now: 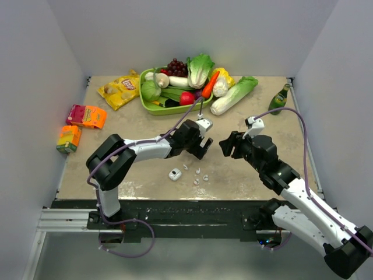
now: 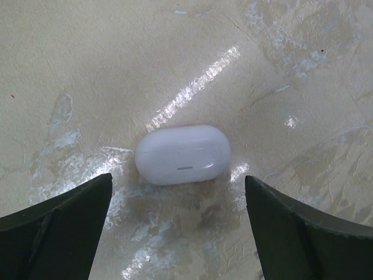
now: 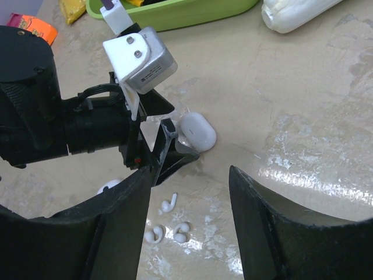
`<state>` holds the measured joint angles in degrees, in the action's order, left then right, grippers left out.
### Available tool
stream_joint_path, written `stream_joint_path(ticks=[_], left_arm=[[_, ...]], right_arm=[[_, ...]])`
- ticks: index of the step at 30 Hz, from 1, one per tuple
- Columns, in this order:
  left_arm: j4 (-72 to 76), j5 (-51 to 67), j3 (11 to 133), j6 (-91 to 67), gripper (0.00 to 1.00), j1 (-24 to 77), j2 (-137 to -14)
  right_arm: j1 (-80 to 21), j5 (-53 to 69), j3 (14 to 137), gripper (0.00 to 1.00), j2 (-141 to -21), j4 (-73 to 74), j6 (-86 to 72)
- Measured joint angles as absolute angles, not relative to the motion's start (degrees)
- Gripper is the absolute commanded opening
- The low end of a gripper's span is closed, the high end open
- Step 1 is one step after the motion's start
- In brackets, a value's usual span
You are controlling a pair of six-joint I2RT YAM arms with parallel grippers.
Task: Insert the wireless bluetooth earbuds into the charging case
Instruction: Pick up the charging case at the center of the board.
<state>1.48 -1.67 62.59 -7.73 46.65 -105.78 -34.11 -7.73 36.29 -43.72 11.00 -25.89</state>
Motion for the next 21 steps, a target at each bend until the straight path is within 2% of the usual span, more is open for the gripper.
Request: stream_joint_path(ticks=[21], left_arm=[[1.13,-1.21,65.14,-7.92,1.0,46.65,-110.69]], right_arm=[[-34.11,-7.9,36.27,0.59,-43.75,11.42,-25.91]])
